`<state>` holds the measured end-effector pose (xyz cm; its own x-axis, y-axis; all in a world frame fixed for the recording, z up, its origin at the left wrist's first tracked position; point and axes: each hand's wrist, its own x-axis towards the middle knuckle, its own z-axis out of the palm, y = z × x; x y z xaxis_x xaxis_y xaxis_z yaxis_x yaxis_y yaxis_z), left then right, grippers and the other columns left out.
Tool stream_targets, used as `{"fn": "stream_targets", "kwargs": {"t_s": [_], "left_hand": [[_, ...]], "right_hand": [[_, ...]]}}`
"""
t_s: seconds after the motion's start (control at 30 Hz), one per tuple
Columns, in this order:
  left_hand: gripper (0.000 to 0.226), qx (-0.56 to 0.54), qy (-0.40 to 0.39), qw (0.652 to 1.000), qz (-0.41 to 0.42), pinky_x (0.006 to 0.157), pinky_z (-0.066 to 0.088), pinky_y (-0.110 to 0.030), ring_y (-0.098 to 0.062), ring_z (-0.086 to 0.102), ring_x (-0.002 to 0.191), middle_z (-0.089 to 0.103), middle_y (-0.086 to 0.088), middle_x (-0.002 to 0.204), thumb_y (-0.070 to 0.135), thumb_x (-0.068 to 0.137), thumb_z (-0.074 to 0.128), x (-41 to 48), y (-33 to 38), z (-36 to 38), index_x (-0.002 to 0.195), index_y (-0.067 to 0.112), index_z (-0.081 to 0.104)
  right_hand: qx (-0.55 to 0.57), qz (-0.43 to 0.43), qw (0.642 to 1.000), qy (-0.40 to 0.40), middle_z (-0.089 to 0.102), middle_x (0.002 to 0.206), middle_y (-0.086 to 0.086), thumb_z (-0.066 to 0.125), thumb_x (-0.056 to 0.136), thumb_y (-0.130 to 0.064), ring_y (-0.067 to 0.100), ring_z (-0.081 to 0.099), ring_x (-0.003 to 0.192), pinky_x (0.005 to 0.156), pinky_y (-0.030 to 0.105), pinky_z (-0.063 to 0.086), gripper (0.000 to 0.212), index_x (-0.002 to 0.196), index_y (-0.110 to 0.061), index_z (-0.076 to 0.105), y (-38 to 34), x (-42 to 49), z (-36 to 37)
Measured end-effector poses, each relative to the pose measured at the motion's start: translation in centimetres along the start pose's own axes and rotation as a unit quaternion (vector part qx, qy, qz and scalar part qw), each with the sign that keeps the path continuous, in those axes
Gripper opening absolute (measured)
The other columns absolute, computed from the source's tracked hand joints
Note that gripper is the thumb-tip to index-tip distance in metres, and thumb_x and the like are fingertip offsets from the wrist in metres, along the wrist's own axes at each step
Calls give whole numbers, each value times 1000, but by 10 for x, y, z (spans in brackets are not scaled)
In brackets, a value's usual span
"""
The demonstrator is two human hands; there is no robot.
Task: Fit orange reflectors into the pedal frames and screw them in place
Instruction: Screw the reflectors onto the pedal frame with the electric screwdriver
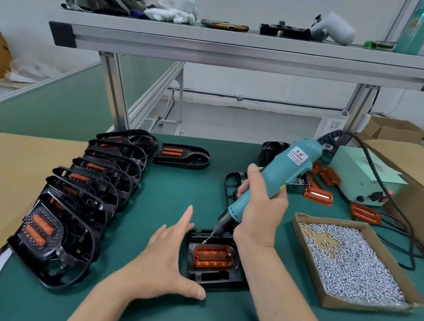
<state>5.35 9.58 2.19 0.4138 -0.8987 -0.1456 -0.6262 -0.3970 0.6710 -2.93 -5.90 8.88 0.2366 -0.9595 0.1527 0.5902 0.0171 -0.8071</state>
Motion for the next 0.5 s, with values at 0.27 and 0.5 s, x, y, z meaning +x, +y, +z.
{"fn": "stream_targets", "kwargs": {"t_s": [0.27,0.5], "left_hand": [[152,5,37,999,8,125,7,-38,-17,0,152,22,36,144,79,42,78,6,-14,9,142,53,-33],[152,12,42,999,18,125,3,-37,-15,1,152,24,35,146,81,42,76,10,-19,12,147,46,-29]], "right_hand": [[-73,-51,992,-92,53,59,-2,73,84,-18,13,49,52,56,20,46,19,73,-29,62,10,-20,9],[-93,-58,989,-100,54,58,-4,72,86,-17,12,49,53,57,20,46,23,72,-33,62,16,-22,9]]}}
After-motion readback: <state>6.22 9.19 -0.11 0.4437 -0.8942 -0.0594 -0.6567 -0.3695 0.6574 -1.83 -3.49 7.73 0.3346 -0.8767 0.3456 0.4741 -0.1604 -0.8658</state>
